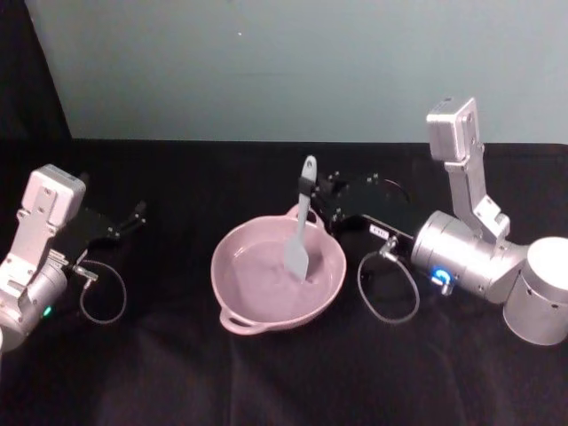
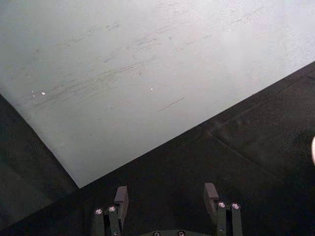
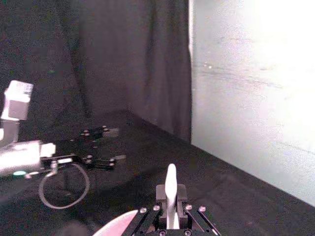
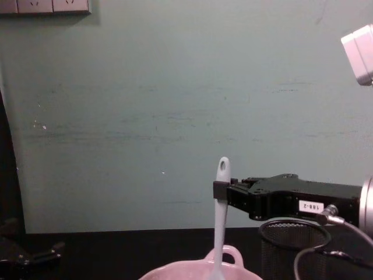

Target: Use the one hand to pick up the spoon and stir the clear water in the bowl.

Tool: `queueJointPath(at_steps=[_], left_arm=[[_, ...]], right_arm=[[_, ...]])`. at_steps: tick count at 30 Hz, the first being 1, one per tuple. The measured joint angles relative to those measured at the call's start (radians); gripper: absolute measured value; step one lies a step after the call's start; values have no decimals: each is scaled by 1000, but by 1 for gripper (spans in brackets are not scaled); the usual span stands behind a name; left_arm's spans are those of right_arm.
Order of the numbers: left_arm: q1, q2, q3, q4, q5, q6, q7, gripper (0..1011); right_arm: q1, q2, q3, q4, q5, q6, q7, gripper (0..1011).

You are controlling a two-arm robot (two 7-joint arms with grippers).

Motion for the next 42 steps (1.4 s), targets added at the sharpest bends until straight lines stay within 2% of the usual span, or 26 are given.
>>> queueJointPath(at_steps=[6, 13, 20, 24, 29, 33, 38, 42], left_arm=[[0, 0, 0, 0, 0, 0, 0, 1011], [0, 0, 0, 0, 0, 0, 0, 1011], [0, 0, 0, 0, 0, 0, 0, 1011], [0, 0, 0, 0, 0, 0, 0, 1011], [0, 0, 0, 0, 0, 0, 0, 1011], [0, 0, 0, 0, 0, 0, 0, 1011], [0, 0, 0, 0, 0, 0, 0, 1011], [0, 0, 0, 0, 0, 0, 0, 1011]], right_arm=[[-22, 1, -17, -28, 26, 11, 23, 122], [-19, -11, -40, -34, 35, 14, 29, 122], [16, -50, -62, 19, 34, 4, 27, 122], [45, -79, -67, 72, 25, -18, 20, 122], [72, -105, -60, 127, 14, -40, 6, 122], [80, -109, -49, 142, 3, -47, -5, 122], [75, -97, -32, 134, -4, -47, -14, 122], [54, -73, -16, 101, -6, -40, -16, 122]])
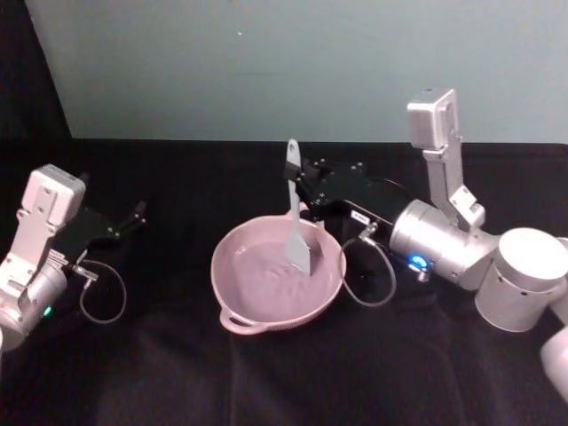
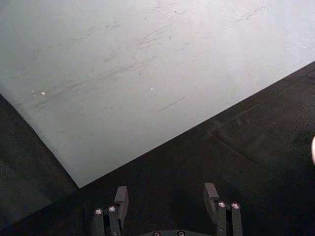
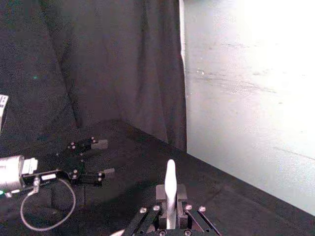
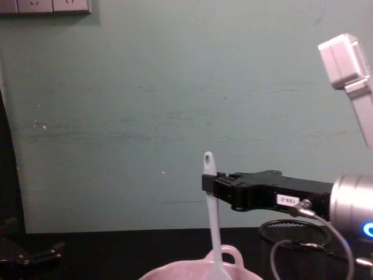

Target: Use the one hand to pick up the spoon and stir the clear water in the bowl.

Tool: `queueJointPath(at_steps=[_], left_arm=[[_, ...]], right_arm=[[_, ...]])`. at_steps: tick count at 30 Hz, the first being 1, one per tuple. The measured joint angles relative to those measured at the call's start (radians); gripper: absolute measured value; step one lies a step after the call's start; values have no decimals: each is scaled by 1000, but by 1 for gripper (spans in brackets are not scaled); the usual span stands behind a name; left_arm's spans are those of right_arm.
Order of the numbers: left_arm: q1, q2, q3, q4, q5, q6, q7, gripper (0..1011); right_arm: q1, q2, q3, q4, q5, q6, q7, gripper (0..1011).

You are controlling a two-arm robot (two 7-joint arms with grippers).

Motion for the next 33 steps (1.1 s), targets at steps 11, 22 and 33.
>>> queueJointPath(at_steps=[11, 22, 33], left_arm=[[0, 0, 0, 0, 0, 0, 0, 1011], [0, 0, 0, 0, 0, 0, 0, 1011], [0, 0, 0, 0, 0, 0, 0, 1011]], right_arm=[[-71, 64, 18, -105, 23, 25, 25, 122], [-98, 87, -9, -168, 73, 47, 72, 122], [-45, 31, -57, -91, 108, 27, 88, 122]])
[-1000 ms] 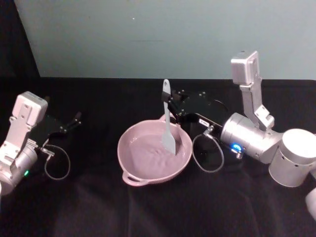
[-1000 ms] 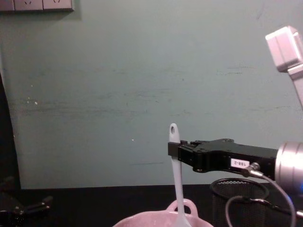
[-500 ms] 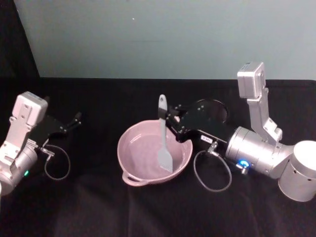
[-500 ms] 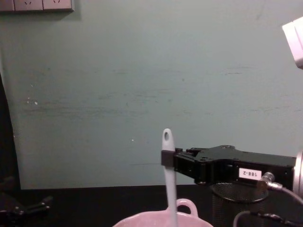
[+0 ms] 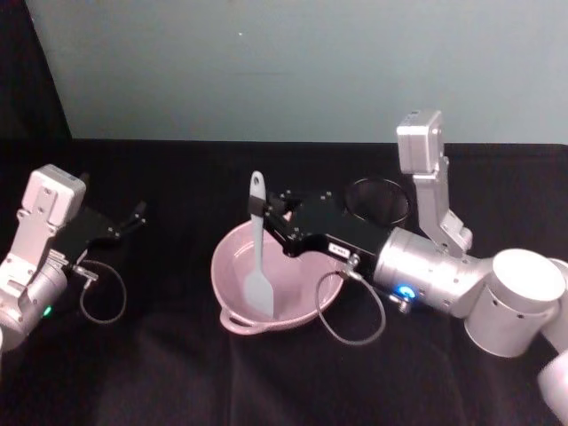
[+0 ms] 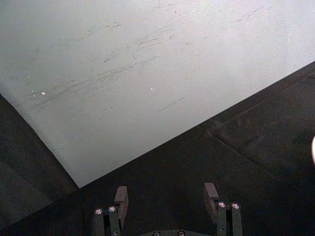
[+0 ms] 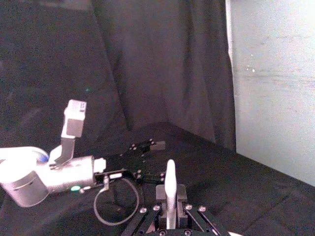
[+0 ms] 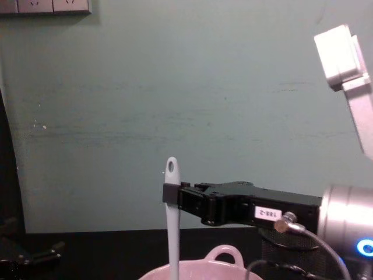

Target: Use the one hand to pick up the spoon and stir the clear water in the bowl.

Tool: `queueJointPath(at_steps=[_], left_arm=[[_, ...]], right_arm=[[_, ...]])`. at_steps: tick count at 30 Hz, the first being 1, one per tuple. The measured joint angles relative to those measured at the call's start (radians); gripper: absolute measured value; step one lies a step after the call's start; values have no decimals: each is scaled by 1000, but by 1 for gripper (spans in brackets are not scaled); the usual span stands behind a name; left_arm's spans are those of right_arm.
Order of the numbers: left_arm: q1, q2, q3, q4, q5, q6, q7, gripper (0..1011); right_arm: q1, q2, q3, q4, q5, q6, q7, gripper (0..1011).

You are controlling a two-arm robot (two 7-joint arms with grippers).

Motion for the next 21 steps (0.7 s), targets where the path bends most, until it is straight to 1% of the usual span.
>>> queueJointPath(at_steps=[4, 7, 8, 10, 12, 15, 21], left_arm=[[0, 0, 0, 0, 0, 0, 0, 1011], [0, 0, 0, 0, 0, 0, 0, 1012], [0, 0, 0, 0, 0, 0, 0, 1012], [0, 0, 0, 0, 0, 0, 0, 1011], [0, 0, 0, 0, 0, 0, 0, 1011], [0, 0, 0, 0, 0, 0, 0, 1011], [0, 0, 0, 0, 0, 0, 0, 1011]], right_arm=[[31, -31, -6, 58, -5, -34, -2, 122], [55, -58, -5, 112, -17, -70, -12, 122], [55, -58, -5, 112, -17, -70, -12, 122], [66, -71, 0, 138, -25, -90, -20, 122], [71, -76, 4, 152, -32, -100, -26, 121], [81, -85, 15, 178, -54, -125, -39, 121], [79, -79, 38, 188, -76, -140, -49, 122]])
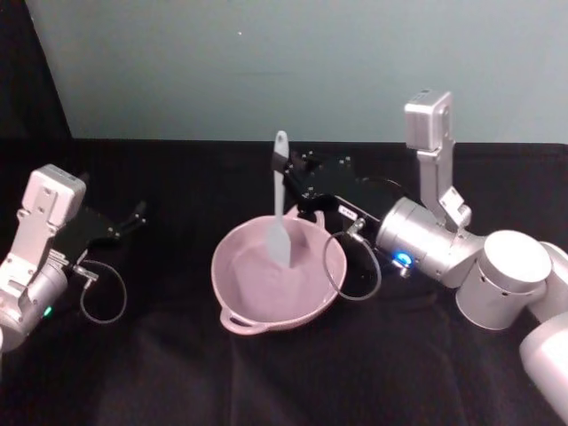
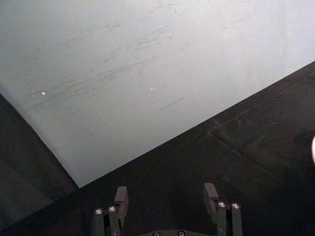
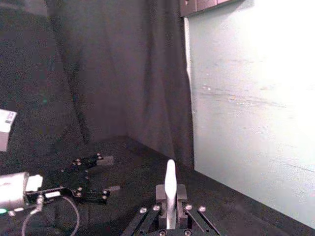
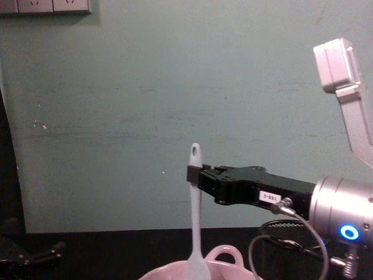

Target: Use the one hand to pick up the spoon and stir the clear water in the bowl.

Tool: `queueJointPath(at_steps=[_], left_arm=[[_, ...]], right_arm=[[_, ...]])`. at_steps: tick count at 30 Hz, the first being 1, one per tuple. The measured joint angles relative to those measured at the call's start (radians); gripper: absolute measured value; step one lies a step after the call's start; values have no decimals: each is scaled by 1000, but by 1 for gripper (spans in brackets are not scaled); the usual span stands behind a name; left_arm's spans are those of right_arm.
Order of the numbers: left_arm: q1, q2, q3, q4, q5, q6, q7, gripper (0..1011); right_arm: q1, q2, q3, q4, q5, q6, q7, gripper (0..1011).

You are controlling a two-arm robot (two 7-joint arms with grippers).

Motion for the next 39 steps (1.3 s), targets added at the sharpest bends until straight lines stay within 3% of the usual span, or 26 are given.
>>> queueJointPath(at_steps=[13, 21, 30, 39], left_arm=[[0, 0, 0, 0, 0, 0, 0, 1011], [0, 0, 0, 0, 0, 0, 0, 1011], [0, 0, 0, 0, 0, 0, 0, 1011], [0, 0, 0, 0, 0, 0, 0, 1011]], right_arm=[[-74, 63, 48, -98, -15, 12, -6, 122], [-140, 95, 57, -190, 15, 30, 15, 122], [-146, 72, 25, -208, 44, 40, 33, 122], [-86, 14, -6, -111, 43, 32, 32, 122]])
